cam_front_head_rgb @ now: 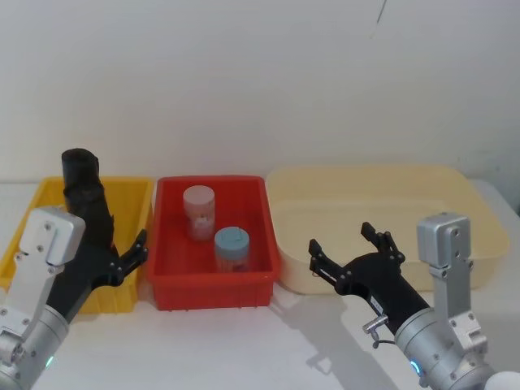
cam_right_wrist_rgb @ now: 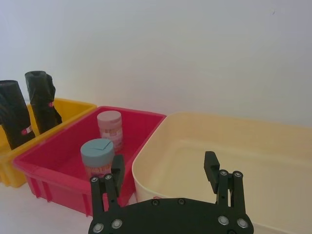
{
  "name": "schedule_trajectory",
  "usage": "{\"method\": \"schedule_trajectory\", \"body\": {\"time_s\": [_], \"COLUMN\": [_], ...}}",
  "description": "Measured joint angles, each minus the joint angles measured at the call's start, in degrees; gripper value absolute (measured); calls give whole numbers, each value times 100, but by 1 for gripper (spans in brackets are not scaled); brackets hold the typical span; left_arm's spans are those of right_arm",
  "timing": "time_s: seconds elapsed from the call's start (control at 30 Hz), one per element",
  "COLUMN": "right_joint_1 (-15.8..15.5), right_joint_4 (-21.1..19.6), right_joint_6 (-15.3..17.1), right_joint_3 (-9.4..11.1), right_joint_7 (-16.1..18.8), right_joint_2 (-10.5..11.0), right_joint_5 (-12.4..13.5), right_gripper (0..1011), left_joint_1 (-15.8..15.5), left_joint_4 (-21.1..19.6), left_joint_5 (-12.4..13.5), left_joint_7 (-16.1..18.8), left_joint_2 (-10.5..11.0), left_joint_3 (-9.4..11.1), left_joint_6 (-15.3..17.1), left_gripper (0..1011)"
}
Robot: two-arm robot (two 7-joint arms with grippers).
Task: Pick up the garbage bag with the one hand and transfer it to the other hand.
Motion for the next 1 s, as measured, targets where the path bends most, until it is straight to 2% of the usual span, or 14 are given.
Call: {"method": "schedule_trajectory", "body": {"time_s": [1.0], "right_joint_1": [0], "right_joint_4": [0], "right_joint_6": [0], "right_joint_3": [0], "right_joint_7": [0], "right_joint_2": [0], "right_joint_5": [0], "right_gripper": [1001], "left_joint_1": [0], "left_joint_4": [0], "left_joint_5": [0], "left_joint_7": [0], "left_joint_2": [0], "left_joint_3": [0], "left_joint_6": [0], "left_gripper": [1000]}}
